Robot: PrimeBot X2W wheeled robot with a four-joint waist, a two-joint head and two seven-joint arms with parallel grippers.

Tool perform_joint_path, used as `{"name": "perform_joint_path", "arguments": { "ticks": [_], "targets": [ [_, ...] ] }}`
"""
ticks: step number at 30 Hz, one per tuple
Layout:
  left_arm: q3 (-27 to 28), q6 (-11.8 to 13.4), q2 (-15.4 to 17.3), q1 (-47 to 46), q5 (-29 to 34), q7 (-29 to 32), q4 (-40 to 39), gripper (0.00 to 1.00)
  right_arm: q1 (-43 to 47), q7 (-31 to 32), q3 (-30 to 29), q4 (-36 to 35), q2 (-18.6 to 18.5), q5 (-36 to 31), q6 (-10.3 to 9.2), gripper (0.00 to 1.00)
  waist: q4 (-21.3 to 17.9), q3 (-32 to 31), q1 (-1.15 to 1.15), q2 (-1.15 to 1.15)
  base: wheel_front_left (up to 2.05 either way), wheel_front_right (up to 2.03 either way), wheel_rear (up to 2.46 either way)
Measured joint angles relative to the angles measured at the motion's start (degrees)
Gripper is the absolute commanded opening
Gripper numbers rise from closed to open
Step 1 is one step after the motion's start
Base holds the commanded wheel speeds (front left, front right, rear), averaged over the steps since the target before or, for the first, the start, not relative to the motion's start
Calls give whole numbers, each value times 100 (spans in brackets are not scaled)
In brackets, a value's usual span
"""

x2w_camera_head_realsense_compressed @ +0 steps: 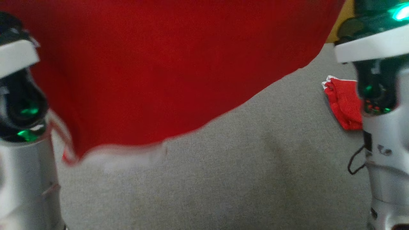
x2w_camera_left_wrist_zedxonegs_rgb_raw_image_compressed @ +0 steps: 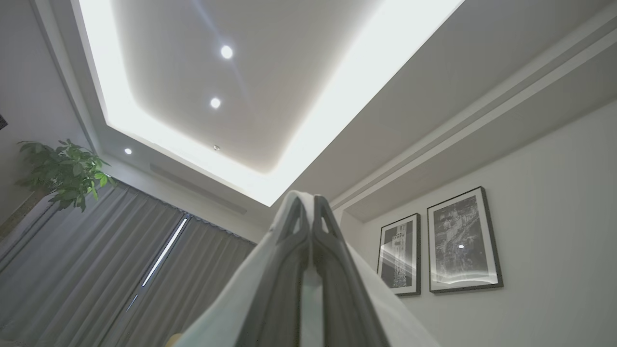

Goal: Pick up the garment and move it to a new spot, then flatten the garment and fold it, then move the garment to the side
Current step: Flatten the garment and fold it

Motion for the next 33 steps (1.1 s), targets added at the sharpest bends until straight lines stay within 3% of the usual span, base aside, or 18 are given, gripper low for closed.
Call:
{"name": "perform_joint_path", "arguments": {
  "ticks": [9, 15, 21, 28, 33],
  "targets": [
    [188, 437, 188, -52, -167, 778, -1138, 0, 917, 1199, -578, -1657, 99, -505, 0, 0, -49, 51, 0, 0, 0, 0, 0],
    [204, 480, 310, 24, -263, 1045, -727, 0, 1144, 1701, -823, -1815, 232, -771, 0, 0, -46, 368, 0, 0, 0, 0, 0],
    [99, 171, 519, -862, -282, 1034, 1154, 0, 120, 1543, -791, -278, 93, -769, 0, 0, -14, 1073, 3, 0, 0, 0, 0],
    [-27, -275, 713, -3522, 175, 172, 3651, 0, -2691, 122, -579, 2123, -276, -1007, 0, 0, 65, 1996, 4, -1, 0, 0, 0],
    [-282, -604, 672, -4320, 355, -367, 4901, 0, -3599, -871, -421, 3678, -414, -1322, 1, 0, 287, 2340, 2, -1, 0, 0, 0]
  ]
}}
